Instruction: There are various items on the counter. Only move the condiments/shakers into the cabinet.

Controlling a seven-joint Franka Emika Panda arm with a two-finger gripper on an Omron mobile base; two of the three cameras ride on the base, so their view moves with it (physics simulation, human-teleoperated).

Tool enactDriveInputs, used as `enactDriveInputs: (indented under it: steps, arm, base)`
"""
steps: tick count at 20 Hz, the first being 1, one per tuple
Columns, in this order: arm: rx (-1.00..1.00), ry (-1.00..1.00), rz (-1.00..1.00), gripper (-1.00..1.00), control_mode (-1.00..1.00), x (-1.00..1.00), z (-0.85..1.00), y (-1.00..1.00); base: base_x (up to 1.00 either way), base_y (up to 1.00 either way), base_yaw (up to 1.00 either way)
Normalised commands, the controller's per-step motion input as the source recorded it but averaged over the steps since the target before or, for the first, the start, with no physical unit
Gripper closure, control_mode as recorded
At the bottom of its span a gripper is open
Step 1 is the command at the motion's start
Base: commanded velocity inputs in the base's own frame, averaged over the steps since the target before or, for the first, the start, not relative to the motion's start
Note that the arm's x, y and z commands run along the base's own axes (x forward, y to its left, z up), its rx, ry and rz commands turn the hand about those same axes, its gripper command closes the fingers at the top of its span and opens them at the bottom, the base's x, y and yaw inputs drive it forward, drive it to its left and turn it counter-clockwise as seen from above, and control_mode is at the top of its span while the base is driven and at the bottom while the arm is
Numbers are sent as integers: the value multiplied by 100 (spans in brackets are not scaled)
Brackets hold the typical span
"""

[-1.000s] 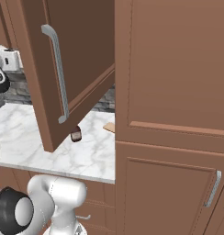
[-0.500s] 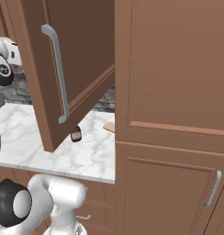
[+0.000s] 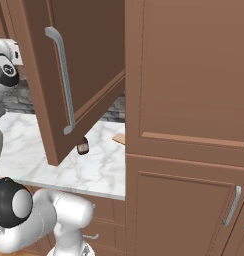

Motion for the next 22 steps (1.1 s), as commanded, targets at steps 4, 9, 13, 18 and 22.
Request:
enactDriveInputs:
  steps: [4,9,13,18,22]
  arm:
    - [-5,0,0,100,-100,49,0,26]
    - [0,1,0,100,-100,62,0,14]
    - [0,5,0,100,-100,59,-4,1]
    - [0,6,0,100,-100,50,-12,3]
    - [-2,4,0,100,-100,36,-24,10]
  base:
    - [0,0,0]
    - [0,0,0]
    - [0,0,0]
    - [0,0,0]
    - [0,0,0]
